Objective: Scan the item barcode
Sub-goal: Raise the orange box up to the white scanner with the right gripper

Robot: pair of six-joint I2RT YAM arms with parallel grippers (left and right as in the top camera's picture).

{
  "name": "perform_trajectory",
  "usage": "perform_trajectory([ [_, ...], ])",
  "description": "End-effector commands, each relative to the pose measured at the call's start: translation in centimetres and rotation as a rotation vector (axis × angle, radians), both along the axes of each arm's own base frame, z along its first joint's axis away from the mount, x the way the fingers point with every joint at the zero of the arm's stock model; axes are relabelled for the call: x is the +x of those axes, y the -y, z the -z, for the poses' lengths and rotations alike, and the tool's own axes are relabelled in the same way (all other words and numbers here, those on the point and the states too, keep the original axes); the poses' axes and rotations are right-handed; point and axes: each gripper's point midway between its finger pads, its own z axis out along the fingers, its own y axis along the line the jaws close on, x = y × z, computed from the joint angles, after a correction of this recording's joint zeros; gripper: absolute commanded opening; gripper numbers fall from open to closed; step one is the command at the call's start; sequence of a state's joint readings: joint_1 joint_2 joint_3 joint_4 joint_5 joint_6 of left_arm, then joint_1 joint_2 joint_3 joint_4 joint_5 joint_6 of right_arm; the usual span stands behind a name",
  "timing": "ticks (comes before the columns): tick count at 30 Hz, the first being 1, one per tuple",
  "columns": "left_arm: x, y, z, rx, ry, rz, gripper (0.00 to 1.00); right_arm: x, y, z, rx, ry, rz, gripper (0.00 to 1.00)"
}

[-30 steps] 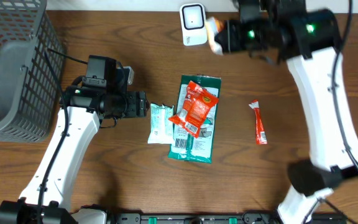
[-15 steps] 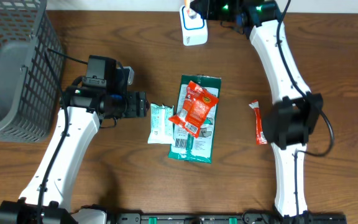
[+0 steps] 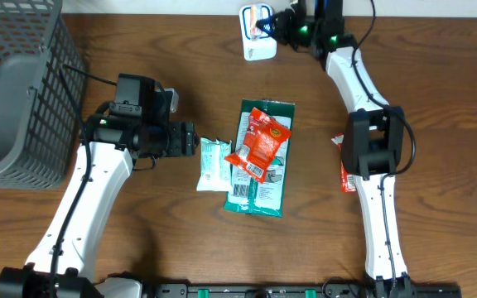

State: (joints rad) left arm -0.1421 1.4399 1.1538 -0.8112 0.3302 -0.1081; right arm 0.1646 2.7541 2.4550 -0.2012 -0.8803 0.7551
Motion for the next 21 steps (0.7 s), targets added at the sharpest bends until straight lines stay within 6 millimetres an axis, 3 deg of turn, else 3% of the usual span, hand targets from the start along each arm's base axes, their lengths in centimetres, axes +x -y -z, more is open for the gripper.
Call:
perform_trajectory([
  [1,0.2,-0.1,-0.6,0.002,0.015,-0.008,0.82,-0.1,0.2,-2.2,0.043,0.012,-0.024,0.01],
  [5,0.2,-0.1,-0.6,0.002,0.015,-0.008,0.82,-0.3,0.8,-3.9,0.070,0.043,-0.050,0.01],
  [13,0.2,-0.1,-0.6,0.002,0.015,-0.008,0.82,-2.8,4.3,-14.1,-0.017,0.171,-0.036,0.01],
  [17,0.2,-0.1,-0.6,0.002,0.015,-0.008,0.82,-7.3,7.5,-17.8,-0.209,0.186,-0.024,0.01],
  [21,0.2,-0.1,-0.6,0.002,0.015,-0.008,0.82,-12.9,12.1,-18.3,-0.503,0.151,-0.027,0.02],
])
